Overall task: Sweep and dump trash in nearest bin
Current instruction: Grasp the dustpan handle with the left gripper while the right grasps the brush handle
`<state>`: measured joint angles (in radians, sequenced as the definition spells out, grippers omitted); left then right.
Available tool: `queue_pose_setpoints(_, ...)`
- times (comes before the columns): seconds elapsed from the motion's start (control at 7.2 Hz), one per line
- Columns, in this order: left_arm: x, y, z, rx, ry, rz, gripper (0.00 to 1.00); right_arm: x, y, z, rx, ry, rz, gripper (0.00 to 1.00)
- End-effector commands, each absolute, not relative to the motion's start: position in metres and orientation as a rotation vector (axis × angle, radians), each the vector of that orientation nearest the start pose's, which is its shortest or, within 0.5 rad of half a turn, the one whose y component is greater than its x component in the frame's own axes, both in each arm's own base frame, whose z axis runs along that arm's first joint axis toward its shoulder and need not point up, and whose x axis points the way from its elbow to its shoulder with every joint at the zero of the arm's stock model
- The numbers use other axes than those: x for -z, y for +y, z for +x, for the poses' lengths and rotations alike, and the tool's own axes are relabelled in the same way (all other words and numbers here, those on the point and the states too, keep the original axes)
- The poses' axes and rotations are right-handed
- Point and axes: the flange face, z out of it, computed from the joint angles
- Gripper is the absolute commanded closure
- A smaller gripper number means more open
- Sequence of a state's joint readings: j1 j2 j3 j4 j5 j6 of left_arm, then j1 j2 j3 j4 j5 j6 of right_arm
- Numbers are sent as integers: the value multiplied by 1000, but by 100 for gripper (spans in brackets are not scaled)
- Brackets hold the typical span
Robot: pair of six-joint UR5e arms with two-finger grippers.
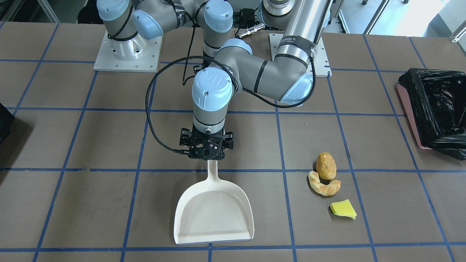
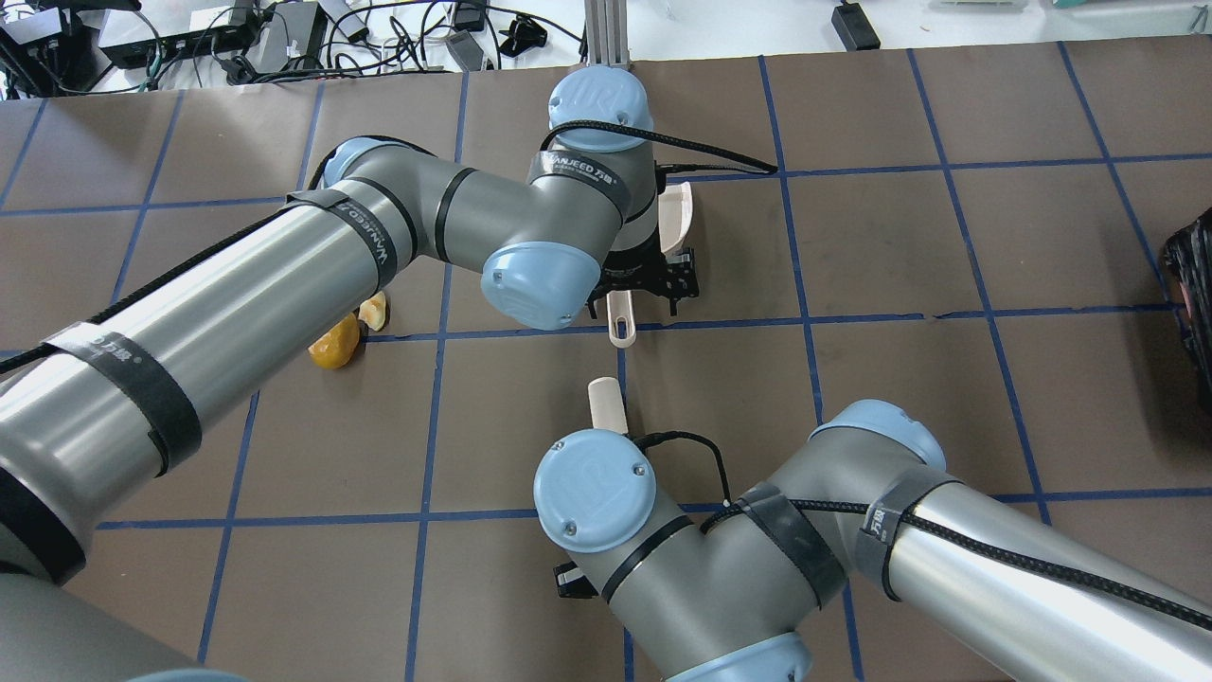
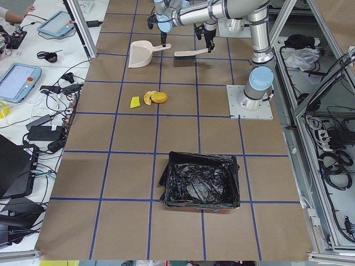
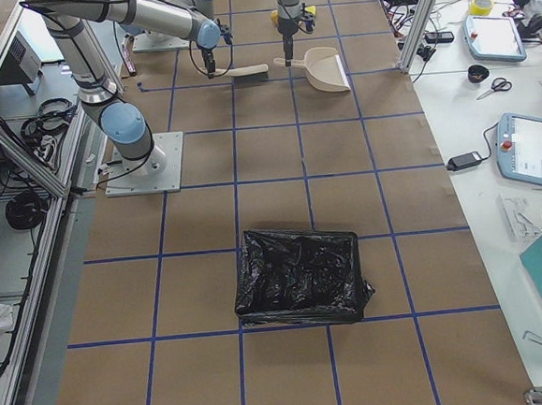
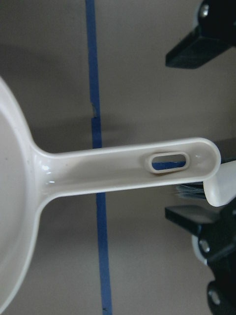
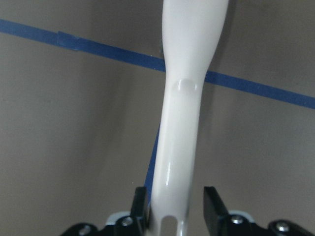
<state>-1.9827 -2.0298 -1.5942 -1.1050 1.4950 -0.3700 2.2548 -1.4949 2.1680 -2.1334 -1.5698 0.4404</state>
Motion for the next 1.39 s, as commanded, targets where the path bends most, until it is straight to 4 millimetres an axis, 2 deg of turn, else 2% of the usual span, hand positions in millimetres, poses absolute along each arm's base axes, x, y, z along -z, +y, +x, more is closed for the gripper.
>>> queue_pose_setpoints(0.0,-255,-522,-378,-79,3196,62,0,-233,-247,373,-147,3170,-391,100)
queue_pose_setpoints(0.28,-255,-529,-374,-71,3197,41,0,-233,-247,373,-147,3167,-408,100)
queue_pose_setpoints(0.56,-244,-529,-374,-99,3187,32,7,-239,-245,372,-127,3165,-378,100)
queue_pose_setpoints(0.83,-236,-532,-375,-110,3186,15,10,-260,-236,363,-132,3186,-236,100)
queue_pose_setpoints(0.97,-232,-534,-376,-112,3185,14,13,-263,-233,360,-145,3201,-131,100)
queue_pose_setpoints(1.11,-229,-535,-377,-108,3191,19,21,-265,-232,360,-137,3203,-18,100)
queue_pose_setpoints(1.25,-228,-535,-377,-113,3192,22,35,-266,-232,360,-131,3204,132,100)
